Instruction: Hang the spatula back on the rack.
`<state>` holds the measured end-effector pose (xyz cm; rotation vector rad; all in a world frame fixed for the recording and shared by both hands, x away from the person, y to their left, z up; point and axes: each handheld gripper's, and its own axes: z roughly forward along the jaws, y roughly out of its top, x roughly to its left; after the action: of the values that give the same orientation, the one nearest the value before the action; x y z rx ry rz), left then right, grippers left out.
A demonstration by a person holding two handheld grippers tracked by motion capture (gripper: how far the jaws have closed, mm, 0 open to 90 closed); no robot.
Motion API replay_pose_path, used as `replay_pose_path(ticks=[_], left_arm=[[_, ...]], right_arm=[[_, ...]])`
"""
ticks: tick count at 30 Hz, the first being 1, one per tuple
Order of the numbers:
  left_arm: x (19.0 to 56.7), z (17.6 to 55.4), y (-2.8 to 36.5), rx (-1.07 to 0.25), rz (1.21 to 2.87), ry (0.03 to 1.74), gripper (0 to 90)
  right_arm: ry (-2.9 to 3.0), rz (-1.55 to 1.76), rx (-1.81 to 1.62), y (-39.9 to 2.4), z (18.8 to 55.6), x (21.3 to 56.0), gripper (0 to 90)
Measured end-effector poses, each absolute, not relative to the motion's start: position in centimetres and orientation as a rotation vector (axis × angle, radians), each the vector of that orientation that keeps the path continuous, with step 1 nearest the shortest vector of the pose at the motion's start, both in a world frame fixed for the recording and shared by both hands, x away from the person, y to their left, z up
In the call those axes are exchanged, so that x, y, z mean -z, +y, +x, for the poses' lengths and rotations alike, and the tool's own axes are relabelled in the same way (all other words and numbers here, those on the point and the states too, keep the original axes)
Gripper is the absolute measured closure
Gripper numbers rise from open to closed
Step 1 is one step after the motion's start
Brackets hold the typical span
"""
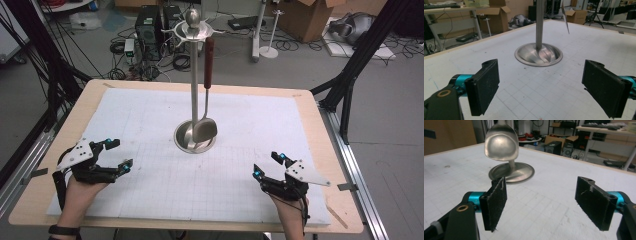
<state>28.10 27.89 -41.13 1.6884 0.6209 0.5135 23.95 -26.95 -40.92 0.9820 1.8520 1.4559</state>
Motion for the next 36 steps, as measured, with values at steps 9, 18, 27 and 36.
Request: replay_pose_path(ticks=[9,18,27,36], left_arm=[[41.3,28.0,28.2,-0.519,1.694,0.625,15.0],[41.2,27.8,28.6,-0.531,1.684,0.637,14.9],[41.1,27.6,28.5,-0.530,1.687,0.631,14.8],[41.0,27.6,28.6,-0.532,1.685,0.633,14.8]], right_arm=[[1.837,1.005,-1.434,-28.2,23.9,40.9,25.2],[1.849,0.998,-1.430,-28.2,24.1,40.9,25.1],[1.859,1.003,-1.432,-28.2,24.2,40.9,25.1],[1.858,1.001,-1.441,-28.2,24.2,40.9,24.8]])
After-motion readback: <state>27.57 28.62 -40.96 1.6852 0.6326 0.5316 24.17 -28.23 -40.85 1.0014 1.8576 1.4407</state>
